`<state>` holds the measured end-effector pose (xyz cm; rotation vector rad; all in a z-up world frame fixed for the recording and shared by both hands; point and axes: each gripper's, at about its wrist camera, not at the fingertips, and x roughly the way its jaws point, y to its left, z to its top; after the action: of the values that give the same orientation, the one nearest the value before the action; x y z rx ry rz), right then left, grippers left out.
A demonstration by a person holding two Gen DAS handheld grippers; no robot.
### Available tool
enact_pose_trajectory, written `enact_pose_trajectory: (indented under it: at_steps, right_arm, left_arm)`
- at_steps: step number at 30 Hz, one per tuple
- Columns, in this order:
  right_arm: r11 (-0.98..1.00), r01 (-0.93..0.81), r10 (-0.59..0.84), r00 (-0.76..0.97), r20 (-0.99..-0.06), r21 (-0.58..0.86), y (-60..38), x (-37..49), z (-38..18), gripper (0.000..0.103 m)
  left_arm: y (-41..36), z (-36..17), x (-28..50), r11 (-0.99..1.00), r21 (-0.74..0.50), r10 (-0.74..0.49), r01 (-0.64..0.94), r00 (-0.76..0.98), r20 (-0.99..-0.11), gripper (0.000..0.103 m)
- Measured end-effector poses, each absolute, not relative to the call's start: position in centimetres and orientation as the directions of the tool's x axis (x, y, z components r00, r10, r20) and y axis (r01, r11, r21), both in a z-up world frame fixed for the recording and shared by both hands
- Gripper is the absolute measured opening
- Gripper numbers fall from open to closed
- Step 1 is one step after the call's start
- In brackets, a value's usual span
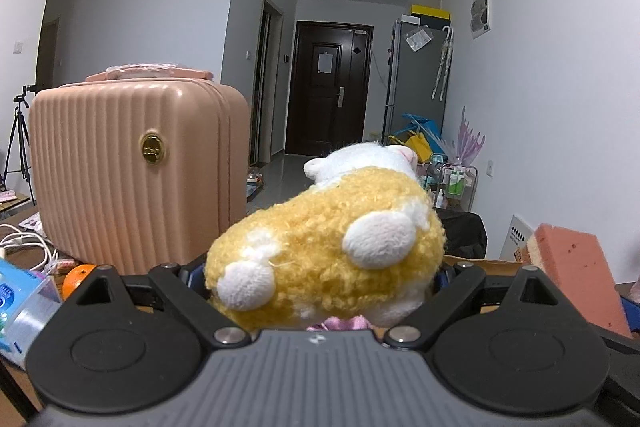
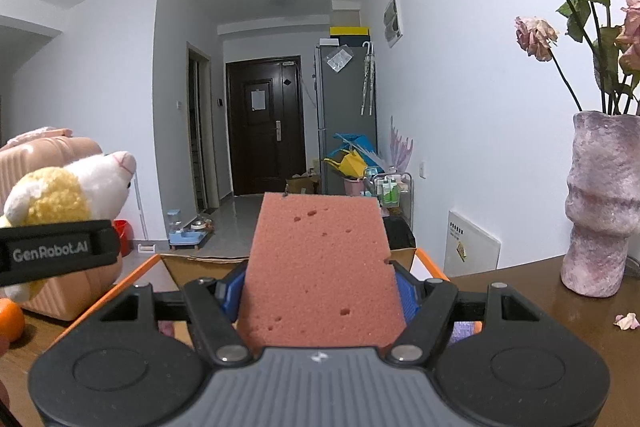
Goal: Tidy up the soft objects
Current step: 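Carry the plush sheep and pink sponge over the box with both tools, then open both tools to drop the sheep and sponge into the box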
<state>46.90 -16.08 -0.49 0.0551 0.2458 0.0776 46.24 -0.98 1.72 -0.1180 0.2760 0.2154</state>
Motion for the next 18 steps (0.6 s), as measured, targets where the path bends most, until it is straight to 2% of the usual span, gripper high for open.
enact_pose_trajectory:
  at_steps: [18]
  right_arm:
    - [0.997, -0.048, 0.063, 0.949, -0.308, 0.055, -15.8, 50.3, -1.8, 0.069]
  left_arm:
    - [-0.8, -0.1, 51.5, 0.982, -0.039, 0.163, -0.185, 0.931, -0.325, 0.095]
